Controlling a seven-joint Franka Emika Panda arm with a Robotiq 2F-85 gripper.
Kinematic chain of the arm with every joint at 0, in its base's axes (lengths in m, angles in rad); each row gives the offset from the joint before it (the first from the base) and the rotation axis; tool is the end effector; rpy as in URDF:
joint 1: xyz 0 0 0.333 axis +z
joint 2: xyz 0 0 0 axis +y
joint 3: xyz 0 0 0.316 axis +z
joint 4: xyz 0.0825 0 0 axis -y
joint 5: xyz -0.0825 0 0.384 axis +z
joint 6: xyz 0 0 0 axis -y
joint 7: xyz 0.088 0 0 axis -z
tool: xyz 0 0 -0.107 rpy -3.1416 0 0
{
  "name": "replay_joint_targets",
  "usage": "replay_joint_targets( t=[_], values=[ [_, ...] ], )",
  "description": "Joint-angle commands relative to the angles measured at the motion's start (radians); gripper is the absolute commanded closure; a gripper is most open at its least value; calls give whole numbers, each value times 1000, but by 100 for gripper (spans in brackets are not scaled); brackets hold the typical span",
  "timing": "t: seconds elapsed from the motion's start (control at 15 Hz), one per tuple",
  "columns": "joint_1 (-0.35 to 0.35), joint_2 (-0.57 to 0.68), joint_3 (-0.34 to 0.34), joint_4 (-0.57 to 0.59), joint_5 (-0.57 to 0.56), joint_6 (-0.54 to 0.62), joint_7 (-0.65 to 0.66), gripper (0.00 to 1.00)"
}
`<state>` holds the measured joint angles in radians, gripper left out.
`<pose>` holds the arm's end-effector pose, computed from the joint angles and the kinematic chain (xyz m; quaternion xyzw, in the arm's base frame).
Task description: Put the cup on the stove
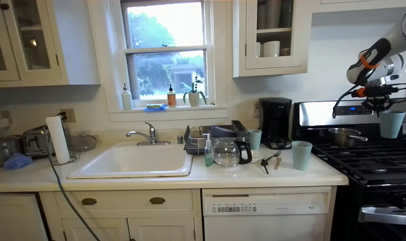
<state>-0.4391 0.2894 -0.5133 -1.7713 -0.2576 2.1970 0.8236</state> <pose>0.3882 -0.5163 0.4347 0.6792 -0.7072 0.0702 0.1835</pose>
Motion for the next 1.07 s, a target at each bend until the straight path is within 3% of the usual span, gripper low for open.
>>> replay_joint_targets(
  t=[0.0, 0.47, 1.0],
  values=[
    [-21, 98, -7, 100, 24, -22, -4, 99],
    [-85, 247, -4, 227, 64, -36, -59, 99],
    [-167, 370, 34, 380, 188, -86, -199, 99]
  ],
)
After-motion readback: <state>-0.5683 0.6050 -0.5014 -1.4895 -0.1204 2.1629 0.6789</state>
